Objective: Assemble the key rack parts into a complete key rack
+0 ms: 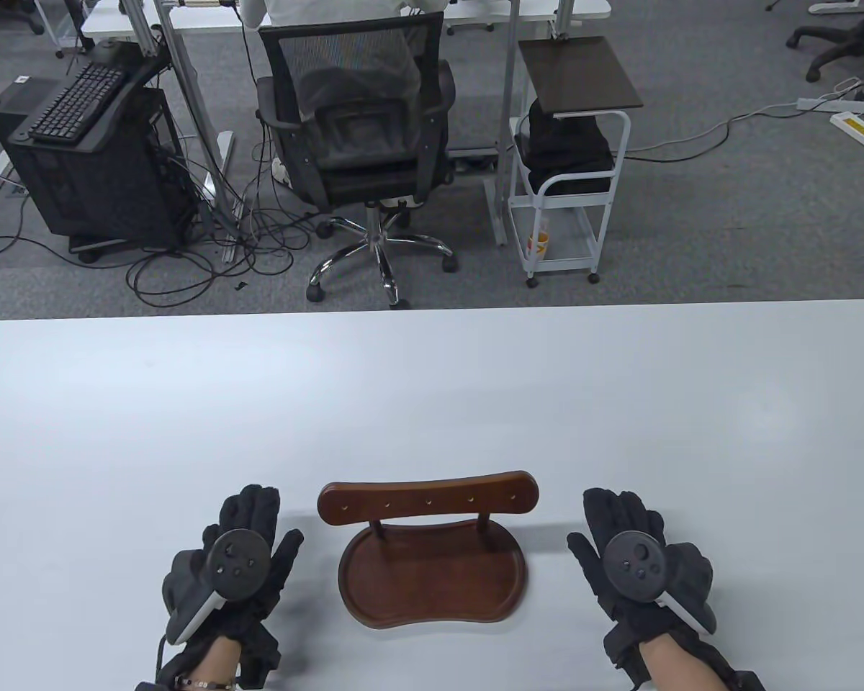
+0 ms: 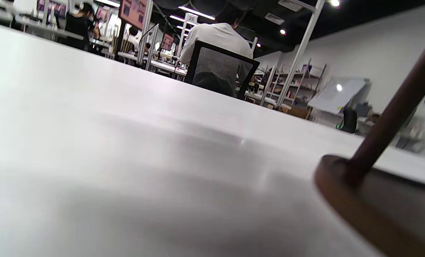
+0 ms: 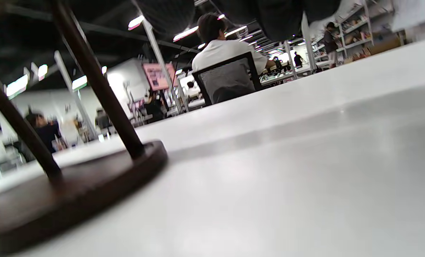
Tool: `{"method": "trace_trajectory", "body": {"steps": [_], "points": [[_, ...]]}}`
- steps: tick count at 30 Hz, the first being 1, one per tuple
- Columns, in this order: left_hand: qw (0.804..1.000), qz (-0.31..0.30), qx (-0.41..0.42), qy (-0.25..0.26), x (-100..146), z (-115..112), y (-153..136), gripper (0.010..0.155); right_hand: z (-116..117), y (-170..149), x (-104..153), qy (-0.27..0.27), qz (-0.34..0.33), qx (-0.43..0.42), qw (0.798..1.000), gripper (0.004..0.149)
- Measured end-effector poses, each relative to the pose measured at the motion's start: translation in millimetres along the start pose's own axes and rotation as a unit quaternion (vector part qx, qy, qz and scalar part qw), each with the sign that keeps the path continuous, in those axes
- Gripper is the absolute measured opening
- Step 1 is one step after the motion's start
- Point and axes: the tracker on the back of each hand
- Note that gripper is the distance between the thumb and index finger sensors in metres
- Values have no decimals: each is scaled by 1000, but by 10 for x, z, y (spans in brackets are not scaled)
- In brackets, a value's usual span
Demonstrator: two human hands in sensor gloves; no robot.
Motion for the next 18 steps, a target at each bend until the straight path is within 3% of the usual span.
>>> {"method": "trace_trajectory", "body": {"steps": [4, 18], "points": [[998, -18, -59, -10, -3, -54, 45, 74, 40, 58, -6, 3, -8, 68, 998, 71], [995, -31, -87, -48, -9, -184, 99, 73, 116, 45, -11, 31, -9, 49, 998, 71]]}}
Point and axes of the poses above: the tracker on the back of each hand, its own y axis roughly to the thumb side, its own x axis roughly from the fingertips to the wrist, z = x × y, and after that the axes turned 5 degrees about y, right-handed
